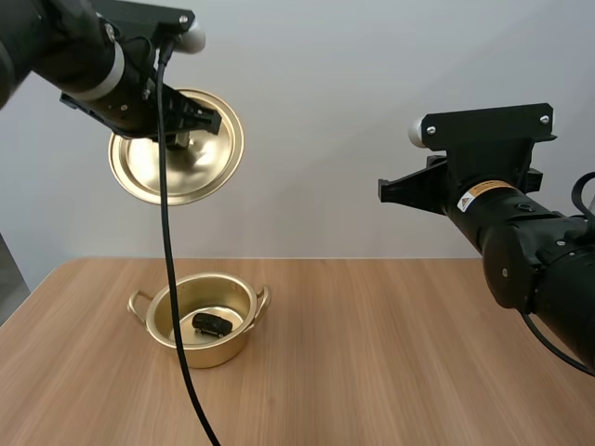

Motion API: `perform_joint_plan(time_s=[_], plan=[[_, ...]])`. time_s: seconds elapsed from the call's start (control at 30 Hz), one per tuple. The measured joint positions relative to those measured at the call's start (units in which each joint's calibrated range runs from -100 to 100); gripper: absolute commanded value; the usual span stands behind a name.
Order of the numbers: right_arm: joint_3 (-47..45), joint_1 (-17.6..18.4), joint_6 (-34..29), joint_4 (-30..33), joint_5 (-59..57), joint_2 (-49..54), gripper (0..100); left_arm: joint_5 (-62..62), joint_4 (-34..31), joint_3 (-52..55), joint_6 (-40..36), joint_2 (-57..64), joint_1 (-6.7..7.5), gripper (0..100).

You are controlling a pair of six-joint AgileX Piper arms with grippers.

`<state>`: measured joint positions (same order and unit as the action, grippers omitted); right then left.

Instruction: Open the pot, put the car inside, and close it

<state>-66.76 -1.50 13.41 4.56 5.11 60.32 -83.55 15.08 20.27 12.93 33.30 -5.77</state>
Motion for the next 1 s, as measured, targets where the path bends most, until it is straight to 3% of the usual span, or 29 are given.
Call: perform_joint_plan(time_s=[0.23, 0.57, 1.0], plan=[[0.00, 0.00, 0.00, 0.00, 0.00, 0.00, 0, -0.31, 0.00, 9.29, 1.04, -4.57, 0.00, 0], [0.00, 0.00, 0.00, 0.00, 0.00, 2.59, 0, -9.63, -0.34, 9.62, 1.04, -11.47, 0.00, 0], [0.00, 0.00, 0.00, 0.00, 0.00, 3.73, 0, -10.10, -0.34, 12.58, 0.28, -19.02, 0.00, 0]])
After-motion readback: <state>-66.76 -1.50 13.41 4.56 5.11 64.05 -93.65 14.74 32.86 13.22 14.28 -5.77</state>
